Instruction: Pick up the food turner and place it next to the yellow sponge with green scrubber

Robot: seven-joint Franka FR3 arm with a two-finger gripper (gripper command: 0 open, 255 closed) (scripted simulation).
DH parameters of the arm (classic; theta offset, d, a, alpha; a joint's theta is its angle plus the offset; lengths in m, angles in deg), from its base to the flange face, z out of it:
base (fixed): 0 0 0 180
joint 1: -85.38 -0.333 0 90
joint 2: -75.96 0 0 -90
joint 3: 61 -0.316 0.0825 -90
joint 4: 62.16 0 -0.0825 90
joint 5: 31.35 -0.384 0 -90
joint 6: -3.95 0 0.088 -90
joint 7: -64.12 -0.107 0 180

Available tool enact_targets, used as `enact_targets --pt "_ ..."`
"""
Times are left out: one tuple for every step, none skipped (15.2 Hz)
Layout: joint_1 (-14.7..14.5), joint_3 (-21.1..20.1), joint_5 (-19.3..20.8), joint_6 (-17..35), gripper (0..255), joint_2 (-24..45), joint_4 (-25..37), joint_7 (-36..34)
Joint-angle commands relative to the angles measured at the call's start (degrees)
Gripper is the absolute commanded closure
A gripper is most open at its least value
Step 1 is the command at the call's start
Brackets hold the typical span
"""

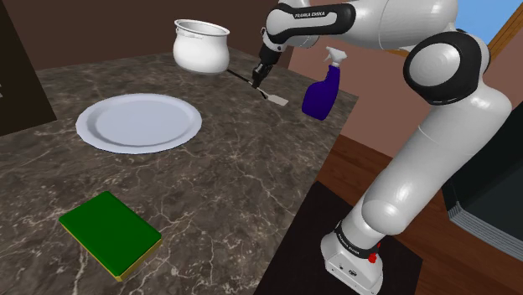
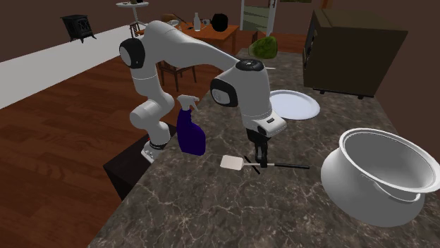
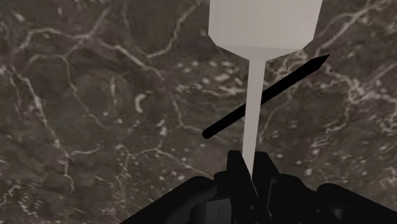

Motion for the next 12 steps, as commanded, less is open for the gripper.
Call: enact_targets --pt "0.0 0.0 0.0 0.0 255 0.0 0.0 0.0" --pt "0.0 0.0 0.0 0.0 255 0.0 0.0 0.0" --pt "0.0 0.0 0.0 0.0 255 0.0 0.0 0.0" --pt "0.0 0.0 0.0 0.0 255 0.0 0.0 0.0" --pt "0.0 0.0 0.0 0.0 255 0.0 0.0 0.0" --pt "0.0 0.0 0.0 0.0 255 0.0 0.0 0.0" --pt "0.0 0.0 0.1 -0.7 255 -0.1 0.7 -0.1" --pt "0.0 0.0 0.1 -1.5 255 -0.2 1.3 -0.2" --pt "0.0 0.0 0.2 -2.3 255 -0.2 2.1 -0.2" --pt "0.0 0.0 0.2 -3.0 255 -0.3 2.8 -0.3" --pt "0.0 0.0 0.2 -3.8 255 -0.3 3.5 -0.4" --pt "0.0 0.0 0.3 -4.5 255 -0.3 4.2 -0.4"
